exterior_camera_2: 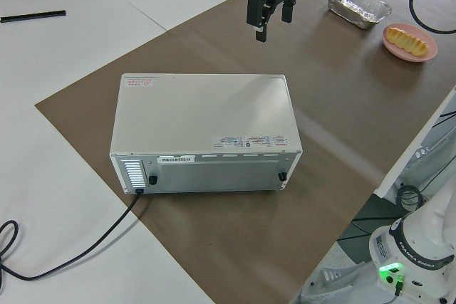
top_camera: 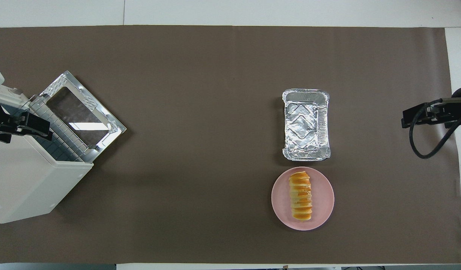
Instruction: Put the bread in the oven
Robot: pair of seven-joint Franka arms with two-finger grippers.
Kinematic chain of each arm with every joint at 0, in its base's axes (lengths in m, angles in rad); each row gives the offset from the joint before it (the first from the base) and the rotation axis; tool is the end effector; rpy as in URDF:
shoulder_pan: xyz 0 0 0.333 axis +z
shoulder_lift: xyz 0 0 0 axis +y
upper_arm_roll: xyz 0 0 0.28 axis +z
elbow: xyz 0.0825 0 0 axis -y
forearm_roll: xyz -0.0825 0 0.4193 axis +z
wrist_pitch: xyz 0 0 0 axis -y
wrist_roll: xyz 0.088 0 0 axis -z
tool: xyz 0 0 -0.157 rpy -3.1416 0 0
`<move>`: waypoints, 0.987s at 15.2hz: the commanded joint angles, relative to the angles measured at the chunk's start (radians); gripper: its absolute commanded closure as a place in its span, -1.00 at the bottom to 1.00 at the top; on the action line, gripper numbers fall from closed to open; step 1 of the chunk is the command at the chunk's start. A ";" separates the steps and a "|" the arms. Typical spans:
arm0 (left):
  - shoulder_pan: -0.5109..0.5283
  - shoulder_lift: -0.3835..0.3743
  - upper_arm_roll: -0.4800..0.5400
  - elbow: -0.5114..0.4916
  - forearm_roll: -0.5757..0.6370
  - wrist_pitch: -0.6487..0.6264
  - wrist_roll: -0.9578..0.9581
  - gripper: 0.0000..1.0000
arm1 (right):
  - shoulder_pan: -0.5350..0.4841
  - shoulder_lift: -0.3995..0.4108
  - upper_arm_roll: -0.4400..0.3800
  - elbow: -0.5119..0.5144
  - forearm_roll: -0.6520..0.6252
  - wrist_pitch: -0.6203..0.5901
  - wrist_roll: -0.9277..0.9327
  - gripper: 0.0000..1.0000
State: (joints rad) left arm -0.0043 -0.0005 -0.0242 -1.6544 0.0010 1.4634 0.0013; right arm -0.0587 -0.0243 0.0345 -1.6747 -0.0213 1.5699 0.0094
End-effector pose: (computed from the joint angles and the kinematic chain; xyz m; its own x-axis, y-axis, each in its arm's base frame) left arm 0.5635 -0.0159 0.4896 0.9815 -0.0292 -0.1894 -0.0299 -0.9996 -0.0008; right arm 0.5751 -0.0171 0.5003 0.9962 -0.0336 -0.0802 -0.0319 -0.9992 0.0228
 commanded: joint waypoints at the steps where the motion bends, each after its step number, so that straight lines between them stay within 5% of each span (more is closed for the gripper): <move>1: 0.004 -0.019 -0.002 -0.012 0.017 0.012 0.000 -1.00 | -0.009 -0.013 0.007 -0.019 0.001 0.009 -0.008 -1.00; 6: 0.004 -0.019 -0.002 -0.012 0.017 0.012 0.000 -1.00 | -0.001 -0.038 0.013 -0.061 0.009 -0.011 -0.017 -1.00; 8: 0.004 -0.019 -0.002 -0.012 0.017 0.012 0.000 -1.00 | 0.019 -0.098 0.027 -0.179 0.075 0.008 -0.005 -1.00; 12: 0.004 -0.019 -0.002 -0.012 0.017 0.012 0.000 -1.00 | 0.163 -0.247 0.028 -0.535 0.100 0.263 0.140 -1.00; 15: 0.004 -0.019 -0.002 -0.012 0.017 0.012 0.000 -1.00 | 0.238 -0.226 0.028 -0.653 0.177 0.386 0.170 -1.00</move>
State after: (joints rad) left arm -0.0043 -0.0005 -0.0242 -1.6544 0.0010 1.4635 0.0013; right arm 0.1482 -0.2174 0.0685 -2.2115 0.0999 1.8641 0.1690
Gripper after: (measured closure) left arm 0.000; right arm 0.000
